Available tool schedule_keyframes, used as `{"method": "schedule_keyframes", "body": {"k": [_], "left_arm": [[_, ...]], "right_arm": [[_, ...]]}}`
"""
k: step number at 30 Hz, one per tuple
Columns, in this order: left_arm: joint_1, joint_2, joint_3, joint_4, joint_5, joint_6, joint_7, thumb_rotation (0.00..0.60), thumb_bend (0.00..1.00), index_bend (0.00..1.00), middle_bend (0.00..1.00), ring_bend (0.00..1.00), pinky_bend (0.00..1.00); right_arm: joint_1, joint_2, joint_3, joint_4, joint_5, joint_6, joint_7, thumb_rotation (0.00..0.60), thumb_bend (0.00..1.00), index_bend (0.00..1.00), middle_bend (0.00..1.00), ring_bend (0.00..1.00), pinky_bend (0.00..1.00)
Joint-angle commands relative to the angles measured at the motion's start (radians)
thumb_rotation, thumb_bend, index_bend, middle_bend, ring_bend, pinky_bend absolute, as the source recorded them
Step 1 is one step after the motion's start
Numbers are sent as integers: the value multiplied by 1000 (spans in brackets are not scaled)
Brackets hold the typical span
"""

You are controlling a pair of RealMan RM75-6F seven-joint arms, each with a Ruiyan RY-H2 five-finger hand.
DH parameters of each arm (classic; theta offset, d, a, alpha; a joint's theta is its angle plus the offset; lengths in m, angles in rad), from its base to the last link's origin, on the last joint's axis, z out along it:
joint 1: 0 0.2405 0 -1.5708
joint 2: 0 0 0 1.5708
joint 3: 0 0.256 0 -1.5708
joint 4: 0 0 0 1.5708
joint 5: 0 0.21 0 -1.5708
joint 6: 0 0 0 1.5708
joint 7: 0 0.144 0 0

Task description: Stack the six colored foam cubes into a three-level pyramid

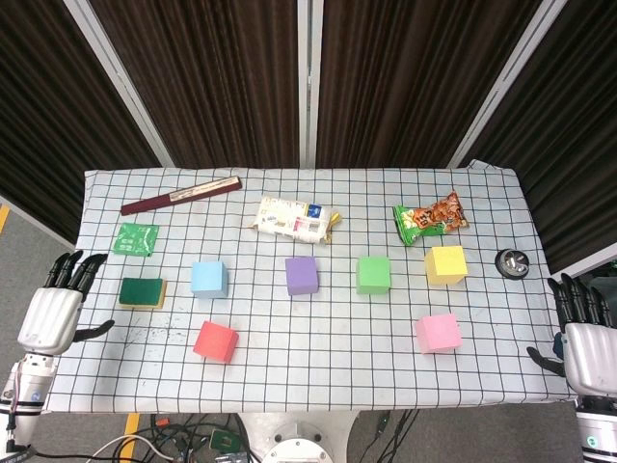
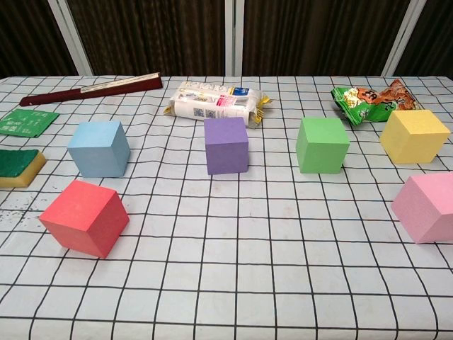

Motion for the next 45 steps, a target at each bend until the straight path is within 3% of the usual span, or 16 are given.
{"method": "schedule_keyframes", "body": {"k": [1, 35, 45], "left_arm": [[2, 1, 1, -2, 1, 3, 1, 600, 0, 56, 93, 0, 27], [-43, 11, -1, -36, 21, -59, -96, 600, 0, 56, 93, 0, 30], [-127, -88, -34, 4, -39, -179, -111, 600, 0, 56, 93, 0, 30]], "right_arm": [[1, 2, 3, 0, 4, -6, 3, 600, 0, 0, 0, 0, 0], [1, 18, 12, -15, -7, -31, 30, 600, 0, 0, 0, 0, 0], [16, 31, 22, -52, -6, -48, 23, 600, 0, 0, 0, 0, 0]]}}
